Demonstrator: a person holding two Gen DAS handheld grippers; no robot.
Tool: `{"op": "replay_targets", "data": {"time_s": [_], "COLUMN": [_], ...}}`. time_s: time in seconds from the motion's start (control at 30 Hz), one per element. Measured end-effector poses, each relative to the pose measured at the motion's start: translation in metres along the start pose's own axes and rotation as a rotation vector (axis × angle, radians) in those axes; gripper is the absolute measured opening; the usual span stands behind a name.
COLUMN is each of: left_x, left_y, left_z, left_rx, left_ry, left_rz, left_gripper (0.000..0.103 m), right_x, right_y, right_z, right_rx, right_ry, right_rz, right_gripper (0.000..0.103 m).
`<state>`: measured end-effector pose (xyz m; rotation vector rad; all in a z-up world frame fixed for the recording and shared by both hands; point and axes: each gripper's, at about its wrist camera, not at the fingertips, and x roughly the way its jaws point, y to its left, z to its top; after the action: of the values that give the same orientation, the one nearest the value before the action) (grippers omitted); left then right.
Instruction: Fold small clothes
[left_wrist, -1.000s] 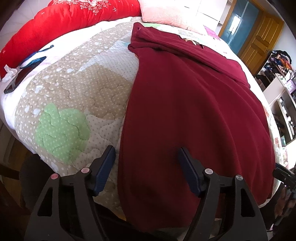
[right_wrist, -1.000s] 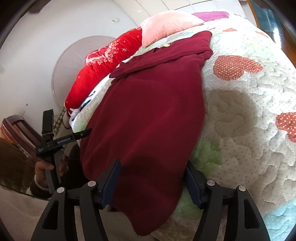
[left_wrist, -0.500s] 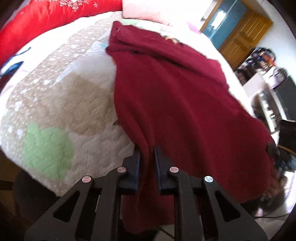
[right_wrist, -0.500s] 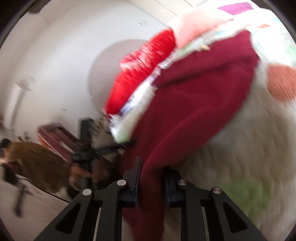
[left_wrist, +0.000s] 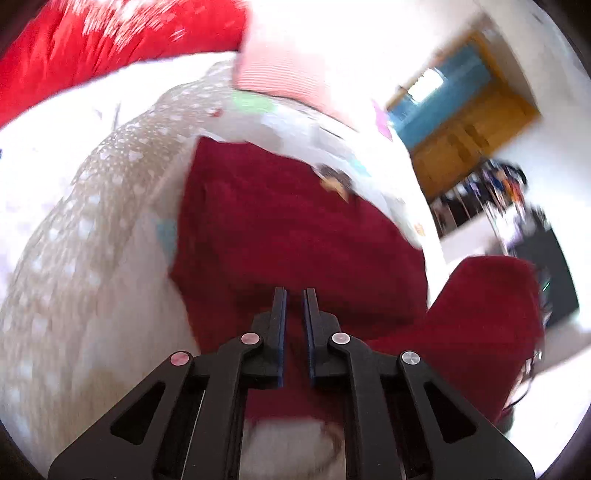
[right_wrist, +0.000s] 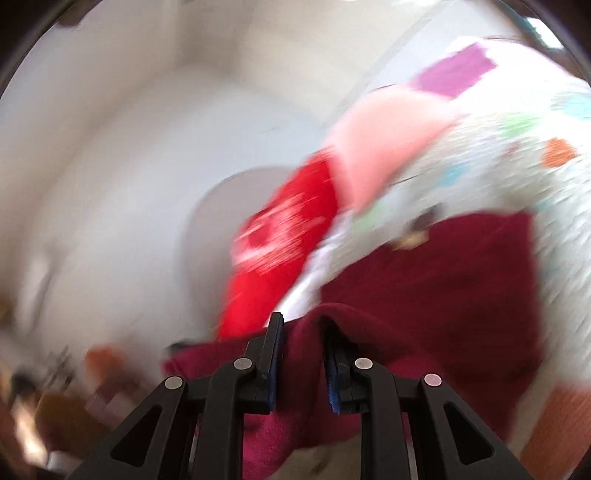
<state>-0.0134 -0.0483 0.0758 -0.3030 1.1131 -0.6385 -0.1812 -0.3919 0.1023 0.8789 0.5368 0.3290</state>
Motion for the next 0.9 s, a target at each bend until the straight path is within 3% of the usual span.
{"op": "replay_targets", "data": {"time_s": [0.07, 0.1, 0.13, 0.2, 0.3, 0.37, 0.43, 0.53, 0.67, 0.83, 0.9], "left_x": [0.011, 0.016, 0.016, 0.010, 0.000, -0.002, -0.004, 0.000, 0.005, 0.012, 0.012], "left_y": [0.019, 0.030, 0.037, 0.041, 0.031, 0.022, 0.021, 0.017, 0.017, 0.015, 0.014], "left_z": [0.017, 0.021, 0.022, 0.020, 0.021, 0.019, 0.017, 0.017, 0.001, -0.029, -0.040], "left_rx": [-0.093, -0.138, -0.160, -0.151, -0.086, -0.075, -0.082, -0.060, -0.012, 0.048, 0.075], "left_ry": [-0.031, -0.028, -0.024, -0.045, -0.082, -0.087, -0.097, -0.099, -0.095, -0.055, -0.060], "left_rz": [0.081, 0.087, 0.081, 0.091, 0.145, 0.112, 0.071, 0.088, 0.173, 0.179, 0.177], "left_gripper": [0.007, 0.007, 0.007, 0.008, 0.012, 0.037, 0.051, 0.053, 0.053, 0.053, 0.053], "right_x": [0.022, 0.033, 0.040, 0.036, 0.021, 0.014, 0.014, 0.030, 0.067, 0.151, 0.198], "right_y": [-0.039, -0.061, -0.079, -0.087, -0.067, -0.056, -0.047, -0.033, -0.004, 0.055, 0.070], "right_z": [0.023, 0.029, 0.030, 0.025, 0.020, 0.018, 0.018, 0.017, 0.009, 0.002, 0.000], "right_rx": [0.104, 0.172, 0.247, 0.274, 0.137, 0.069, 0.008, -0.089, -0.207, -0.265, -0.270], "right_ry": [-0.041, -0.019, 0.018, 0.002, -0.009, -0.005, 0.006, 0.036, 0.142, 0.257, 0.321], "right_rz": [-0.180, -0.269, -0.313, -0.269, -0.309, -0.335, -0.364, -0.452, -0.338, -0.183, -0.184], "right_gripper": [0.021, 0.030, 0.038, 0.046, 0.049, 0.052, 0.055, 0.055, 0.055, 0.055, 0.055]}}
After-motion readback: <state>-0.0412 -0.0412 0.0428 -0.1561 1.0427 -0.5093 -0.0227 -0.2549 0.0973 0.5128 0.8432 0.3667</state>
